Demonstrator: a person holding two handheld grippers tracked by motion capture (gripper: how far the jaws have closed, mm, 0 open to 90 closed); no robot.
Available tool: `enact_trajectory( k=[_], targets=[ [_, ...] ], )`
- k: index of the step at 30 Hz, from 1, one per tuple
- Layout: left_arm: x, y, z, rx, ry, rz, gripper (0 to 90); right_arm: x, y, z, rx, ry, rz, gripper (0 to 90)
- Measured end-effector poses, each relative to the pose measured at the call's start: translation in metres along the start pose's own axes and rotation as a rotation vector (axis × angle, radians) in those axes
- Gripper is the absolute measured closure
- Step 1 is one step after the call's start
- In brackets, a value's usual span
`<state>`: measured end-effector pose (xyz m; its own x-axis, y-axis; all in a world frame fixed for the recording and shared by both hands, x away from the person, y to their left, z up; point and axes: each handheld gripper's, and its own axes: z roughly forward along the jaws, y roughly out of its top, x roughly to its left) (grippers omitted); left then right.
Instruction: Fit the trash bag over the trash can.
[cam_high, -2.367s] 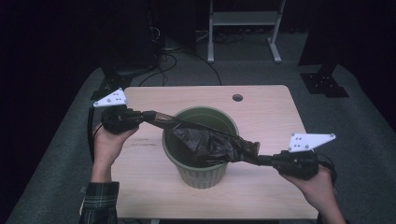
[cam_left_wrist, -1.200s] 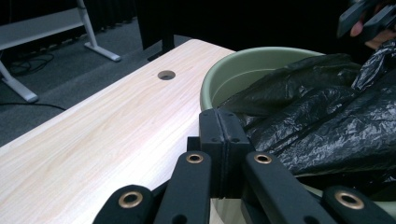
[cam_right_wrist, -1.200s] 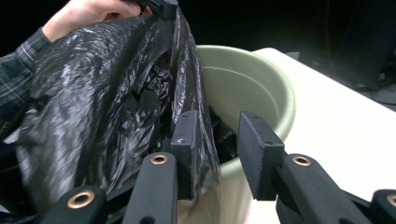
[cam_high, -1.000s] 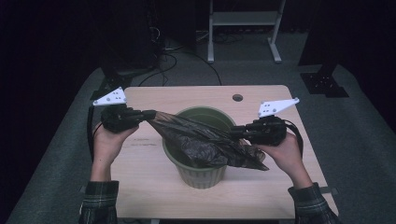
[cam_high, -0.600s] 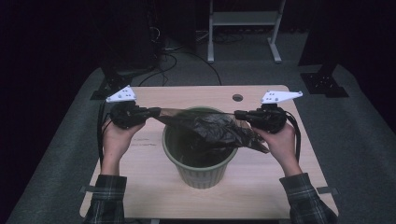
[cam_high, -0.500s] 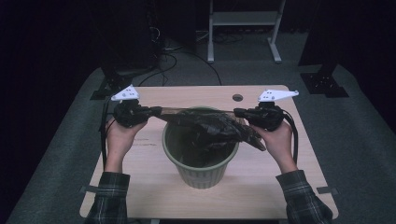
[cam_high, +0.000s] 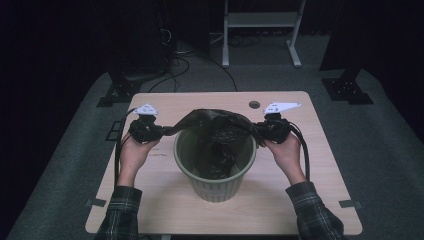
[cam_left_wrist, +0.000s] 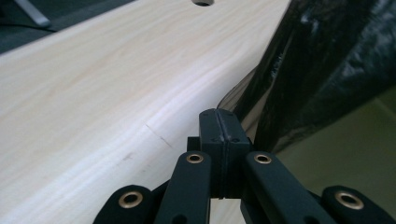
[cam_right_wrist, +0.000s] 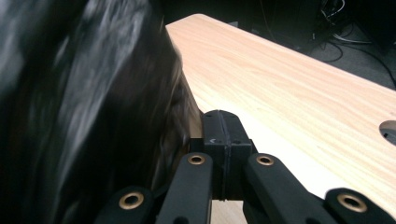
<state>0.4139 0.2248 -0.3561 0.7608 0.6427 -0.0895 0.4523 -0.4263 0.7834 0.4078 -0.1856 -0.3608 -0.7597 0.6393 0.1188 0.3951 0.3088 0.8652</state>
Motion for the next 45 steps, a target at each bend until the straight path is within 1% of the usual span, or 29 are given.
enact_trajectory(
  k=[2,3,4,5,7,8,9,11,12,14,17,18,19,21,22,24,25,26,27,29,32,34,38,40,41,43,45],
  targets=[
    [0.000,-0.003,0.000,-0.011,-0.008,-0.002,90.0,0.000,-0.003,0.000,0.001,0.010,0.001,90.0],
    [-0.001,-0.002,0.000,-0.013,-0.002,0.005,90.0,0.000,-0.003,-0.002,0.001,0.008,-0.001,86.4],
    [-0.001,-0.002,-0.001,-0.018,-0.008,0.006,90.0,0.000,-0.002,-0.005,-0.005,-0.013,-0.009,80.7],
    [-0.001,-0.001,-0.002,-0.024,-0.017,0.009,90.0,-0.001,-0.001,-0.010,-0.023,-0.029,-0.007,75.7],
    [-0.002,0.000,-0.003,-0.025,-0.015,0.009,90.0,-0.006,0.002,-0.023,-0.058,-0.031,0.017,71.5],
    [-0.002,0.000,-0.003,-0.027,-0.018,0.009,90.0,-0.010,0.005,-0.033,-0.077,-0.038,0.034,69.3],
    [-0.002,0.001,-0.004,-0.027,-0.017,0.011,90.0,-0.013,0.007,-0.041,-0.093,-0.042,0.040,69.1],
    [-0.002,0.001,-0.004,-0.031,-0.018,0.009,90.0,-0.014,0.014,-0.056,-0.131,-0.032,0.046,66.8],
    [-0.002,0.001,-0.005,-0.033,-0.020,0.008,90.0,-0.013,0.018,-0.063,-0.148,-0.017,0.046,65.6],
    [-0.002,0.001,-0.005,-0.033,-0.021,0.006,90.0,-0.008,0.026,-0.072,-0.175,0.023,0.023,60.1],
    [-0.003,0.002,-0.005,-0.032,-0.023,0.009,90.0,0.004,0.038,-0.080,-0.207,0.106,-0.013,54.4],
    [-0.003,0.002,-0.005,-0.033,-0.024,0.009,90.0,0.008,0.041,-0.080,-0.208,0.143,-0.022,52.7],
    [-0.003,0.002,-0.005,-0.034,-0.024,0.009,90.0,0.012,0.043,-0.078,-0.204,0.166,-0.034,51.1],
    [-0.003,0.002,-0.006,-0.035,-0.027,0.011,90.0,0.019,0.045,-0.072,-0.178,0.180,-0.062,50.4],
    [-0.003,0.002,-0.007,-0.037,-0.027,0.011,90.0,0.021,0.045,-0.068,-0.158,0.180,-0.066,50.9],
    [-0.004,0.003,-0.008,-0.039,-0.028,0.012,90.0,0.022,0.043,-0.060,-0.114,0.160,-0.077,65.7],
    [-0.004,0.003,-0.008,-0.040,-0.031,0.013,90.0,0.022,0.041,-0.057,-0.104,0.144,-0.077,74.6],
    [-0.005,0.003,-0.009,-0.039,-0.031,0.013,90.0,0.021,0.040,-0.056,-0.101,0.146,-0.075,85.1],
    [-0.005,0.003,-0.009,-0.039,-0.031,0.013,90.0,0.021,0.038,-0.056,-0.104,0.155,-0.075,89.2],
    [-0.006,0.002,-0.011,-0.040,-0.032,0.016,90.0,0.023,0.036,-0.059,-0.115,0.170,-0.078,90.0],
    [-0.006,0.002,-0.013,-0.039,-0.028,0.016,90.0,0.031,0.032,-0.067,-0.118,0.197,-0.093,90.0],
    [-0.006,0.000,-0.014,-0.043,-0.033,0.012,90.0,0.039,0.026,-0.074,-0.111,0.220,-0.104,90.0],
    [-0.009,-0.004,-0.018,-0.046,-0.035,0.011,90.0,0.057,0.013,-0.087,-0.102,0.252,-0.125,90.0],
    [-0.011,-0.004,-0.020,-0.039,-0.035,0.022,90.0,0.070,0.005,-0.095,-0.102,0.285,-0.142,90.0],
    [-0.013,-0.005,-0.021,-0.045,-0.039,0.027,90.0,0.075,0.001,-0.097,-0.101,0.299,-0.151,90.0],
    [-0.015,-0.005,-0.024,-0.046,-0.042,0.038,90.0,0.086,-0.007,-0.100,-0.089,0.316,-0.163,90.0],
    [-0.016,-0.006,-0.026,-0.043,-0.044,0.044,90.0,0.096,-0.015,-0.100,-0.076,0.346,-0.171,90.0]
  ],
)
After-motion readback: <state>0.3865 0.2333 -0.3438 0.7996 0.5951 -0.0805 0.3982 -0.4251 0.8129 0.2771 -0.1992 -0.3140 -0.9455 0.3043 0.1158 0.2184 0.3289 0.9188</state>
